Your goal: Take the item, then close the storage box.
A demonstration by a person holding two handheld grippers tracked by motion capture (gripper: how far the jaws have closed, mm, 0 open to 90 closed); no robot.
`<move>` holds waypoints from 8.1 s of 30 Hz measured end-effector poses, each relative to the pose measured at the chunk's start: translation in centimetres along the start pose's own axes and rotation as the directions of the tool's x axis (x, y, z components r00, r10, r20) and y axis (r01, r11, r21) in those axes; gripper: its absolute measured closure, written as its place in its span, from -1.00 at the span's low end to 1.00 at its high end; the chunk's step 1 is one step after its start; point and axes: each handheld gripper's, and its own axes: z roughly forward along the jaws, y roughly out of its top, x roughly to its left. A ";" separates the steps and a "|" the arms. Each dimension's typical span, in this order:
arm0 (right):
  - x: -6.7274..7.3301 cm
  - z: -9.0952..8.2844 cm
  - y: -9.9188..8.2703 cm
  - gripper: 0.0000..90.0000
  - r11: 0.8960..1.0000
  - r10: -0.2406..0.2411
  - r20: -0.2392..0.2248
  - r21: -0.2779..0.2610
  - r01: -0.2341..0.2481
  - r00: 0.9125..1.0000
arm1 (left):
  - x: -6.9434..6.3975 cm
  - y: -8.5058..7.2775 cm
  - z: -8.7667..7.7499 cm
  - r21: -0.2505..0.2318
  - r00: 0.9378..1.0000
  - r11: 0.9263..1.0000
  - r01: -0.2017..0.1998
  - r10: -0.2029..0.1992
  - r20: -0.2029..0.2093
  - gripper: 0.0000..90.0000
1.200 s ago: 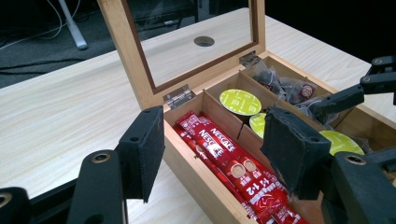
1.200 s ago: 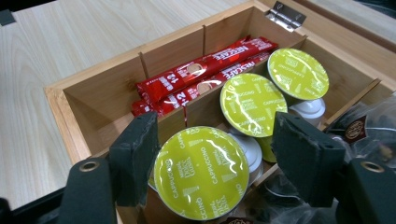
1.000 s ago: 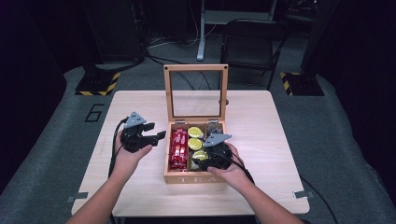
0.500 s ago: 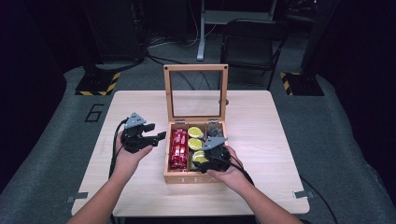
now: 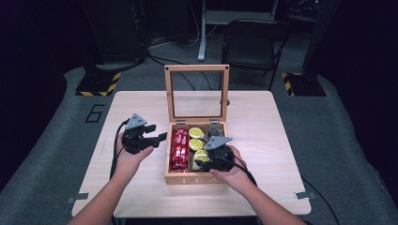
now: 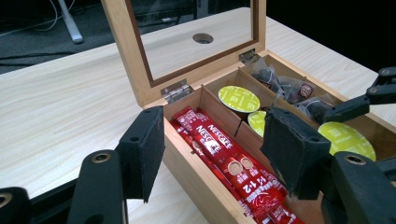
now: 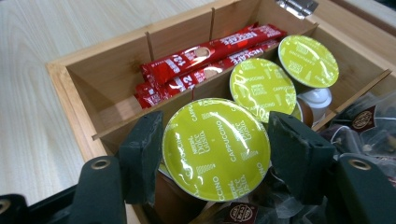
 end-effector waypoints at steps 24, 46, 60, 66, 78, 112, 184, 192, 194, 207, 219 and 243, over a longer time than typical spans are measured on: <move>-2.2 -3.1 -0.1 -0.18 0.998 0.045 0.051 -0.051 -0.042 0.998 | 0.2 -0.4 0.0 0.008 1.000 1.000 0.009 -0.008 -0.009 -0.13; -5.2 -5.5 -1.5 -0.18 0.992 0.111 0.129 -0.071 -0.102 0.985 | 0.3 -0.5 -0.1 0.007 1.000 1.000 0.012 -0.012 -0.011 -0.13; -7.5 -7.0 -3.1 -0.18 0.980 0.186 0.186 -0.104 -0.169 0.965 | 0.3 -0.4 -0.3 0.005 1.000 1.000 0.010 -0.010 -0.014 -0.13; -8.3 -7.8 -3.9 -0.18 0.975 0.211 0.213 -0.117 -0.190 0.954 | 0.3 -0.4 -0.2 0.003 1.000 1.000 0.013 -0.013 -0.013 -0.13; -9.5 -8.1 -6.0 -0.18 0.968 0.250 0.268 -0.102 -0.230 0.930 | 0.2 -0.4 -0.1 0.004 1.000 1.000 0.009 -0.009 -0.014 -0.13; -11.8 -8.5 -11.2 -0.18 0.935 0.352 0.370 -0.100 -0.340 0.860 | 0.3 -0.5 -0.2 0.007 1.000 1.000 0.009 -0.009 -0.018 -0.13; -12.4 -9.0 -12.2 -0.35 0.925 0.369 0.458 -0.094 -0.369 0.809 | 0.3 -1.1 -0.1 0.017 1.000 1.000 0.020 -0.020 -0.010 -0.13; -11.2 -9.3 -9.6 -0.22 0.947 0.318 0.386 -0.077 -0.313 0.866 | 0.3 -1.0 -0.3 0.015 1.000 1.000 0.016 -0.016 -0.016 -0.13; -11.1 -9.4 -8.9 -0.21 0.952 0.300 0.377 -0.063 -0.299 0.876 | 0.3 -0.9 -0.3 0.012 1.000 1.000 0.015 -0.015 -0.018 -0.13; -10.5 -9.2 -5.0 -0.25 0.969 0.246 0.329 -0.047 -0.244 0.912 | 0.5 -0.9 -0.3 0.007 1.000 1.000 0.024 -0.023 -0.020 -0.13; -9.6 -9.1 -1.6 -0.20 0.978 0.207 0.288 -0.059 -0.198 0.935 | 0.5 -0.8 -0.3 0.008 1.000 1.000 0.024 -0.024 -0.015 -0.13; -9.2 -7.8 2.3 -0.22 0.980 0.193 0.236 -0.087 -0.177 0.952 | 0.7 -0.7 -0.4 0.007 1.000 1.000 0.024 -0.024 -0.018 -0.13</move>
